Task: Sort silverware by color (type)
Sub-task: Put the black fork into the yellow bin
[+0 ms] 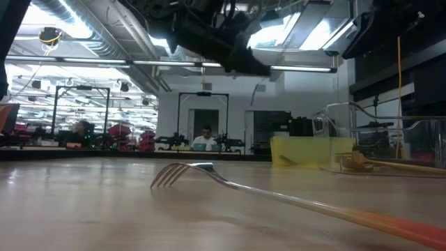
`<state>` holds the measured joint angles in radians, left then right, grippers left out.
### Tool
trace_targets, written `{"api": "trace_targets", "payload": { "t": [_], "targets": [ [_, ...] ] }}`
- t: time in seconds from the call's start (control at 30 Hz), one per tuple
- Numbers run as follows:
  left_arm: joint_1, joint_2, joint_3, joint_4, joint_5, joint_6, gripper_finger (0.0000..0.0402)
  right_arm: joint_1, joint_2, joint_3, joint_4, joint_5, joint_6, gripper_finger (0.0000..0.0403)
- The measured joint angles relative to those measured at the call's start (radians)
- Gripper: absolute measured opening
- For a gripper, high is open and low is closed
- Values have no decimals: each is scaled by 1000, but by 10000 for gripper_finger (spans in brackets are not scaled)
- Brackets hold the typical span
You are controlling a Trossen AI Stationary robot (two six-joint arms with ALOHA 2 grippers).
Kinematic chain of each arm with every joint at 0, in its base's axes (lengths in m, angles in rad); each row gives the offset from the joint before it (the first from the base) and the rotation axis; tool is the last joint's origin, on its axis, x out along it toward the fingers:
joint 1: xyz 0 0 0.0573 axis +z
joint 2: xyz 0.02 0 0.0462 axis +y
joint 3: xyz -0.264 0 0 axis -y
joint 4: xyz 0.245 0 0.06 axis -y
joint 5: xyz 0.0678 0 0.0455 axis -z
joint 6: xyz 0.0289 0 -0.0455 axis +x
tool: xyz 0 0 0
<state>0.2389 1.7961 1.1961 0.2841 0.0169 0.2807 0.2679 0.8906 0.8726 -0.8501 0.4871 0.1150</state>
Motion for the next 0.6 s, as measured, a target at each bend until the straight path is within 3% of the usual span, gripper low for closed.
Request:
{"api": "trace_targets", "payload": {
  "t": [0.37, 0.6],
  "targets": [
    [32, 4, 0, 262, -1, -55, 0, 0, 1, 0, 14, 45, -20, 108],
    [34, 92, 7, 444, 5, -96, 0, 0, 1, 0, 39, 45, -20, 108]
  ]
}}
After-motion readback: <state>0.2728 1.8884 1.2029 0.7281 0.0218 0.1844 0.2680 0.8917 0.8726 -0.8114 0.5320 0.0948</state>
